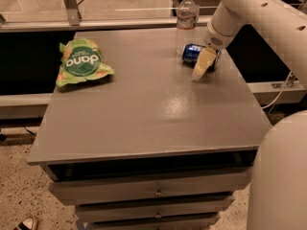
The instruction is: Move pepsi can near water bottle
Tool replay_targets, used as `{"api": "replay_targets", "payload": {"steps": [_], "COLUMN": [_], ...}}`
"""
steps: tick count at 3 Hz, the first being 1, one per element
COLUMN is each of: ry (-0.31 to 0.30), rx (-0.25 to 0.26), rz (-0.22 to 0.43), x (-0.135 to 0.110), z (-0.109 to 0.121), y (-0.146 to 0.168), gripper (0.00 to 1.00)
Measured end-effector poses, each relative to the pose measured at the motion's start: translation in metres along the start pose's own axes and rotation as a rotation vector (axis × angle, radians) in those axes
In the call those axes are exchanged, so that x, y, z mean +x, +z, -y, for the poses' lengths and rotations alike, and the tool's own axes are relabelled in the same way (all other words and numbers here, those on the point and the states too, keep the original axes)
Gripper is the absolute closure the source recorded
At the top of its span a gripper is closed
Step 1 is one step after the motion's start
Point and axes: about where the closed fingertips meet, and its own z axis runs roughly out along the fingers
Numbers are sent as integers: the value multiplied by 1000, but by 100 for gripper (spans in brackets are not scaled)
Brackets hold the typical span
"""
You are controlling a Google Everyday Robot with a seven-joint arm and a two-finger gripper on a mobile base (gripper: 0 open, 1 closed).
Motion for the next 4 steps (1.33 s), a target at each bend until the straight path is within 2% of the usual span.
{"api": "replay_targets", "payload": {"steps": [1, 2, 3, 4], "ry": [-2, 17, 56, 82], "rx": [-2, -17, -43, -44], "rz": [-2, 55, 180, 331], "x": [1, 4, 16, 39], "z": [-2, -7, -19, -34], "y": [-2, -24, -68, -124], "gripper": [0, 0, 0, 0]}}
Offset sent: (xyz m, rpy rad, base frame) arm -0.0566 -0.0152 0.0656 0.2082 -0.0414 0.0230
